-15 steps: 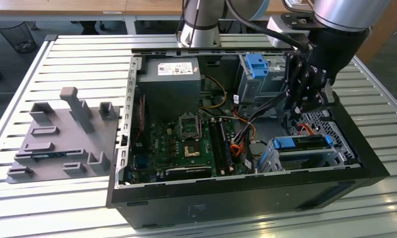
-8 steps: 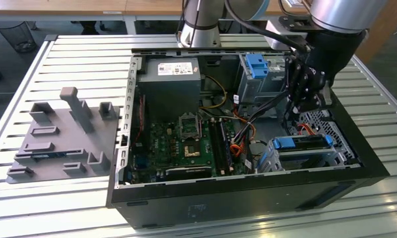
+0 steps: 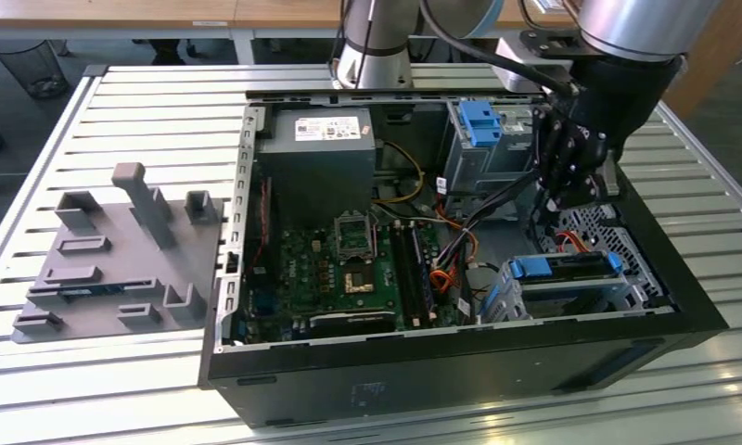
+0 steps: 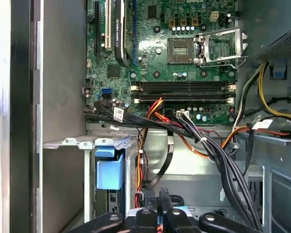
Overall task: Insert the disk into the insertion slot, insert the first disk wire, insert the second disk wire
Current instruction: 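Insert the second disk wire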
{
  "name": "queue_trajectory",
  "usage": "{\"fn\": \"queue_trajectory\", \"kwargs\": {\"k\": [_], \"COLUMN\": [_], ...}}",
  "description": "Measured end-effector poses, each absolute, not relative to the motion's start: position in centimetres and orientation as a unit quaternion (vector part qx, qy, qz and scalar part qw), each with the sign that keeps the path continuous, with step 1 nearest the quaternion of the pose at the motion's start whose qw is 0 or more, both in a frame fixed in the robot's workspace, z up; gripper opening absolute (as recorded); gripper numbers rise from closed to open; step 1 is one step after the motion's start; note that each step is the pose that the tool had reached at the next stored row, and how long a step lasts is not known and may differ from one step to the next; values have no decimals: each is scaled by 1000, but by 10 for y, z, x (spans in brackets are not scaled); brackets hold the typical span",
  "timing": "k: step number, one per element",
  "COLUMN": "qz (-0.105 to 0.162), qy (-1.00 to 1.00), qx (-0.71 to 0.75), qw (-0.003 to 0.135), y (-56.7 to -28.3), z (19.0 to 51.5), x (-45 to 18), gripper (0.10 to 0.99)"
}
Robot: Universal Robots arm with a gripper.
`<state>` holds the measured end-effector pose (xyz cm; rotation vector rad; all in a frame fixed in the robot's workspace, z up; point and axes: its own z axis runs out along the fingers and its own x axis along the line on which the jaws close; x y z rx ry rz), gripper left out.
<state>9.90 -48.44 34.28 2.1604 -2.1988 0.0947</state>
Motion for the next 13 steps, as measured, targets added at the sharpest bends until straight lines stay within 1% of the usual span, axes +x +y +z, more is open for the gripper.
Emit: {"fn": "queue_trajectory", "kwargs": {"k": [4, 5, 13], "qz": [11, 9, 8], "qy": [-713, -713, -713], "qx": [701, 701, 701], "qw": [10, 7, 7], "y": [-489, -491, -501], "z": [343, 343, 343], "x": [99, 99, 99], "gripper": [149, 149, 149]}}
